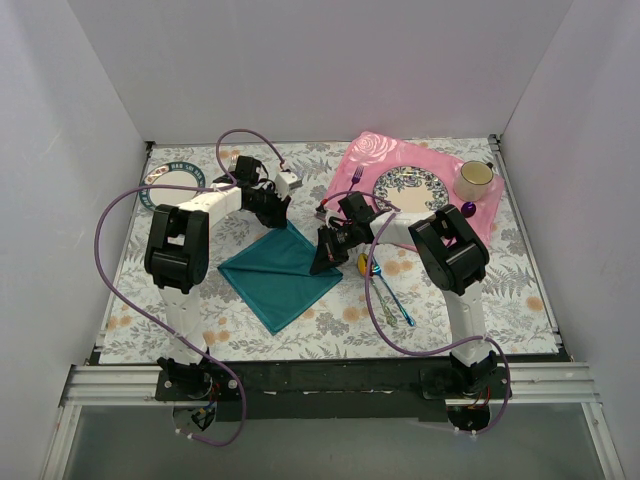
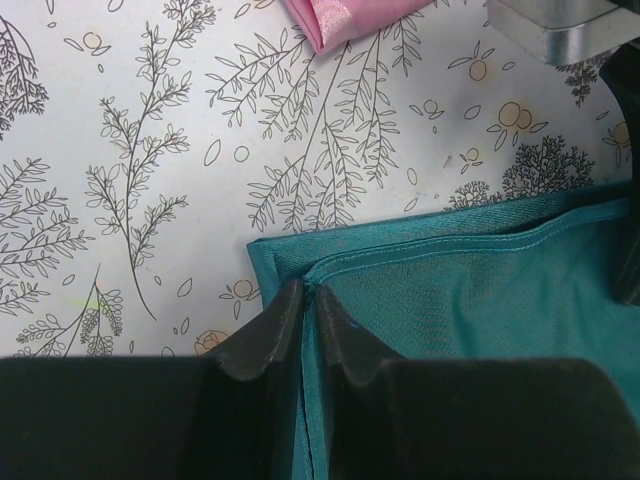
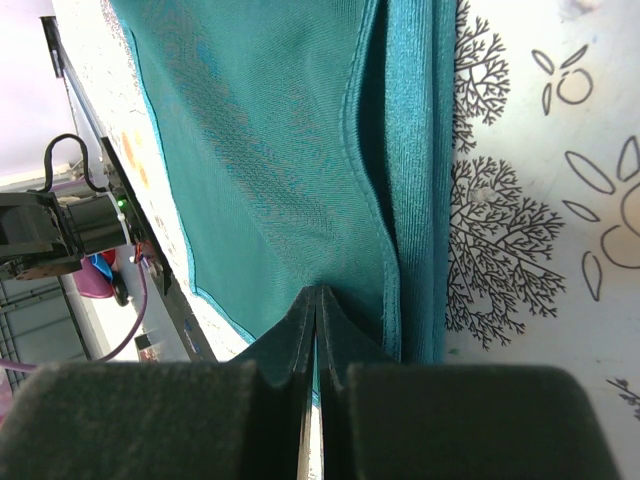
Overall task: Fold the napkin into a case and place the utensils inside
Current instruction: Fold the square-folded napkin at the center of the board.
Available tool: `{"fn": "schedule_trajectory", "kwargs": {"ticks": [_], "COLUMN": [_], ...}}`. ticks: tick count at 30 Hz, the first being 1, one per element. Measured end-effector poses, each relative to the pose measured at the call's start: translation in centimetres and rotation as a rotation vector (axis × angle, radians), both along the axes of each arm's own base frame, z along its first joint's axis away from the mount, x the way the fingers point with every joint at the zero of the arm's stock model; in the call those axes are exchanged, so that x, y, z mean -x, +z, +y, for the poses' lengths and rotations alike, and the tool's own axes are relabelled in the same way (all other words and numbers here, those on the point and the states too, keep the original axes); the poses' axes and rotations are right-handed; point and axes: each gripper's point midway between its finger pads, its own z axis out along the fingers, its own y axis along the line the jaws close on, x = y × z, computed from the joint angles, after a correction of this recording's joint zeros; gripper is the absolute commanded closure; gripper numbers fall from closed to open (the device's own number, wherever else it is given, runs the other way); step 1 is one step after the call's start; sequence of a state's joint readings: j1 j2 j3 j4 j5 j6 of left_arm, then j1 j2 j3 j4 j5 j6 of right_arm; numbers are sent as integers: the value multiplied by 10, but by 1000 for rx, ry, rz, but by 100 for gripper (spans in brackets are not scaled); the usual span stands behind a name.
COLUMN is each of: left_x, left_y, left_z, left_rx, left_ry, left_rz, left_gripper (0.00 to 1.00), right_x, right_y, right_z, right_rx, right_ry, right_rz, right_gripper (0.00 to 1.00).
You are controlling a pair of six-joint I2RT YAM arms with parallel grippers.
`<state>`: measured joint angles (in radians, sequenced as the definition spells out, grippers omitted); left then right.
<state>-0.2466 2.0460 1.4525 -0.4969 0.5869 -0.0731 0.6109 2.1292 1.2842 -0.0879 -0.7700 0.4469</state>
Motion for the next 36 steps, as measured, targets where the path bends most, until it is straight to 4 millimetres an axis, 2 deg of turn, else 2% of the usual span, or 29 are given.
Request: {"fn": "schedule_trajectory", "kwargs": {"ticks": [5,9,14,27,36], "left_x": [-1,-1,0,-9,-12], "left_y": [0,0,0,3,2], "left_z": [0,0,-1,-3,-4], "left_rx": [1,2,5,21,27], "left_ry": [5,7,7,23,33], "left_rz": [0,2,4,-28,-44], "left_gripper": [89,100,100,100,100], "right_x": [0,0,0,-4,-8], "right_y": [0,0,0,7,20], "right_z": [0,0,0,4,12], "right_rx": [0,0,-2,-32,-78], "right_ry": [0,0,1,5,2], "right_rz": [0,0,-1,-30,-54], "right_gripper": [95,95,94,79,80]}}
